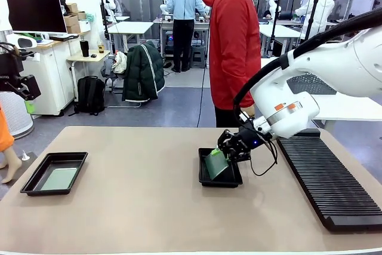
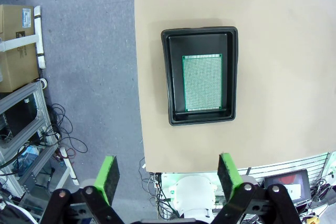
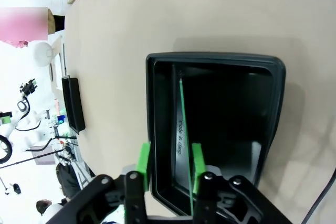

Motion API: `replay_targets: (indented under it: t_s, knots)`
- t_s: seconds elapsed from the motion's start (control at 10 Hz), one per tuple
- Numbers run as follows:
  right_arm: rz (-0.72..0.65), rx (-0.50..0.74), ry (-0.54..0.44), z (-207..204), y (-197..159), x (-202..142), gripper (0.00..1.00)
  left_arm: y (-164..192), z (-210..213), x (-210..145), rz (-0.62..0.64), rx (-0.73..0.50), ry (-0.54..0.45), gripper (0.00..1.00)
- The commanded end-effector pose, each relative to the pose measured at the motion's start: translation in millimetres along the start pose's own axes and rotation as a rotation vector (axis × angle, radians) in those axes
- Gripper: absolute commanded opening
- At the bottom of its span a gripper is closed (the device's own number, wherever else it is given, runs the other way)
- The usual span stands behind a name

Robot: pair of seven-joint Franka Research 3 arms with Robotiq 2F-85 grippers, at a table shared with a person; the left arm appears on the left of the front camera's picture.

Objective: Inspect and transfer BCBs to ESD trays.
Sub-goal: Pick up the Blank PCB from the PCB Rack and place it in the right ESD tray.

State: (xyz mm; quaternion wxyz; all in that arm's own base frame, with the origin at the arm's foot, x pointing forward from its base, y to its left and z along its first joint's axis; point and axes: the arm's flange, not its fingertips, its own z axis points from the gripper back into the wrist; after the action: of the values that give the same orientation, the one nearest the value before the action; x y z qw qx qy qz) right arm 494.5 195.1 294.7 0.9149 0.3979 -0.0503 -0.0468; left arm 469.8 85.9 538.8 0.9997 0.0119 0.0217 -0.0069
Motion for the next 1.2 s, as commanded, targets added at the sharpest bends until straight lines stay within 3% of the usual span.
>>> replay_targets:
  t_s: [0.0,0.1,0.2,0.3,0.4,0.8,1.1]
  knots:
    - [0.014,-0.089,-0.023,7,21,-5,0.6,1,-1,0,0.001,0.0,-0.002,1.0]
    - [0.036,-0.127,-0.026,11,33,-4,0.76,1,-1,0,0.001,0.0,-0.002,1.0]
    - [0.045,-0.176,-0.024,14,44,-6,0.79,1,-1,0,0.001,0.0,-0.002,1.0]
    - [0.05,-0.247,-0.026,18,54,-7,0.95,1,-1,0,0.001,0.0,-0.002,1.0]
    - [0.061,-0.317,-0.04,24,64,-9,0.99,1,-1,0,0.001,0.0,-0.002,1.0]
    - [0.103,-0.536,-0.089,66,100,-23,1.0,1,-1,0,0.001,0.0,-0.002,1.0]
    - [0.095,-0.595,-0.077,82,105,-23,1.0,1,-1,0,0.001,0.0,-0.002,1.0]
